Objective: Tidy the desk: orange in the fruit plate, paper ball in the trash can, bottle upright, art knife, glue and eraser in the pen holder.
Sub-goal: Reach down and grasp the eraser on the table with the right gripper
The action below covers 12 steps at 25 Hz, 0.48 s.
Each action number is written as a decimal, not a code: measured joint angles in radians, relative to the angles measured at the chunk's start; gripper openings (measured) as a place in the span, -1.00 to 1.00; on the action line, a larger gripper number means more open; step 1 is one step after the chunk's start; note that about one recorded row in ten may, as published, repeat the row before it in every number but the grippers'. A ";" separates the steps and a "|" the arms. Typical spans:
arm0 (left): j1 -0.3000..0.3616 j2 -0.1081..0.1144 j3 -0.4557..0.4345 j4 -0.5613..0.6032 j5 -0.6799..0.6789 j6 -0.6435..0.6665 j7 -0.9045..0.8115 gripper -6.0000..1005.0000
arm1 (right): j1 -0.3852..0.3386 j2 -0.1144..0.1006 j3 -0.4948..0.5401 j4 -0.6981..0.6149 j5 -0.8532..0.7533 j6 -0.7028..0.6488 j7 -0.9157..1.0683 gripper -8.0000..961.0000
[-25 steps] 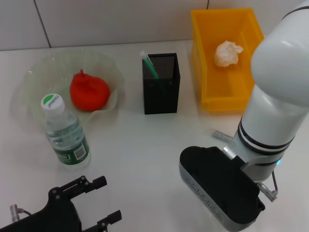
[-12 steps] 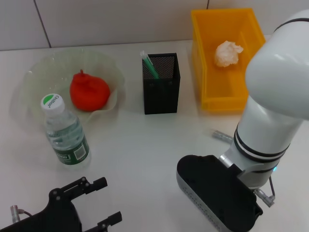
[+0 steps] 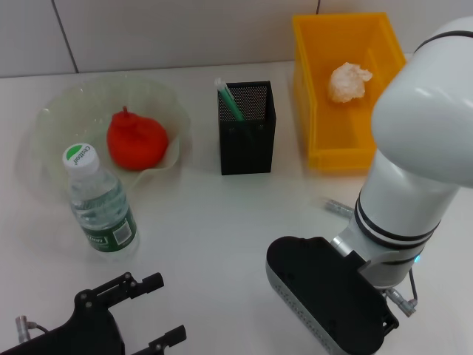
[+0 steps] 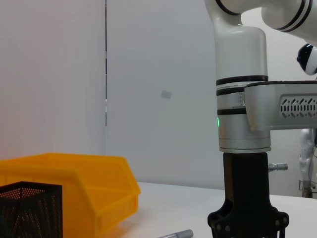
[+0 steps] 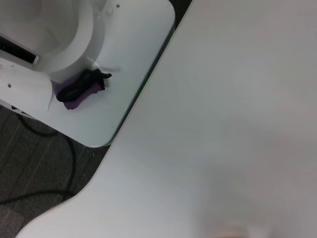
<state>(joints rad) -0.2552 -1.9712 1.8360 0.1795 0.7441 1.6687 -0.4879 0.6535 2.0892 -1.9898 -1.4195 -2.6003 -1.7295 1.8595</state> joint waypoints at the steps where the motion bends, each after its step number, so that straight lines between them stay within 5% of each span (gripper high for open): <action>1: 0.000 0.000 0.000 0.000 0.000 0.000 0.000 0.38 | 0.000 0.000 -0.003 0.000 0.000 0.000 0.001 0.13; 12: -0.002 0.000 0.000 0.000 0.000 0.000 0.002 0.38 | 0.001 0.000 -0.025 0.002 -0.004 -0.001 0.014 -0.04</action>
<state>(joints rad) -0.2577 -1.9711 1.8361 0.1795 0.7439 1.6689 -0.4858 0.6547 2.0892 -2.0143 -1.4173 -2.6046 -1.7302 1.8738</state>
